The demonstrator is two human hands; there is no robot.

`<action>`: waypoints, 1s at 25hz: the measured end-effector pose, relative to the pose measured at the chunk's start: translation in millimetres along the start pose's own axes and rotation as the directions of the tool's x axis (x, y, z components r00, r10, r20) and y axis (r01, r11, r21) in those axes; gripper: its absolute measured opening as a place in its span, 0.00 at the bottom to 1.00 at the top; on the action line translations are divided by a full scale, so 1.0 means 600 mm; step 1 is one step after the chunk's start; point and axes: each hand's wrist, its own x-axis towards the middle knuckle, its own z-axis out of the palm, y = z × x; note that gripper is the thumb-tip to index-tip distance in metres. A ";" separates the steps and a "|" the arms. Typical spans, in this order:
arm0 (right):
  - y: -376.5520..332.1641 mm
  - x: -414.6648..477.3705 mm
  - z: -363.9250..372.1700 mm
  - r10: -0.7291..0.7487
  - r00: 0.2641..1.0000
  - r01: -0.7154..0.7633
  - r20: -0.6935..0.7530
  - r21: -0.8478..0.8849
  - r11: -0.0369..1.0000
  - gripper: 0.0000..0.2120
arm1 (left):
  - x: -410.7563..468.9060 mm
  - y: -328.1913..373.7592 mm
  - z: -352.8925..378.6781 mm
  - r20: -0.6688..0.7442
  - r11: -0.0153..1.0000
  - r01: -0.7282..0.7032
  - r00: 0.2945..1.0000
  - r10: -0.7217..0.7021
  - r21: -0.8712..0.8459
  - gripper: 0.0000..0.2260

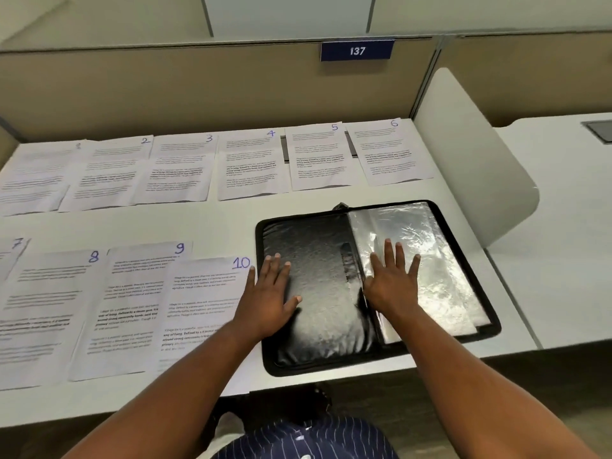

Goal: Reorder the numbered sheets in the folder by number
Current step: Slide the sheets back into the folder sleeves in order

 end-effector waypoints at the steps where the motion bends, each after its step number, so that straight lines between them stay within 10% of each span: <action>1: 0.007 -0.001 -0.005 0.009 1.000 -0.009 0.008 0.017 1.000 0.32 | 0.005 0.011 0.001 0.000 1.000 -0.015 1.000 0.015 0.001 0.38; 25: -0.240 0.001 -0.048 -0.191 0.982 0.188 -0.006 0.204 0.961 0.38 | -0.021 -0.159 -0.065 -0.089 1.000 0.009 0.996 -0.007 0.025 0.41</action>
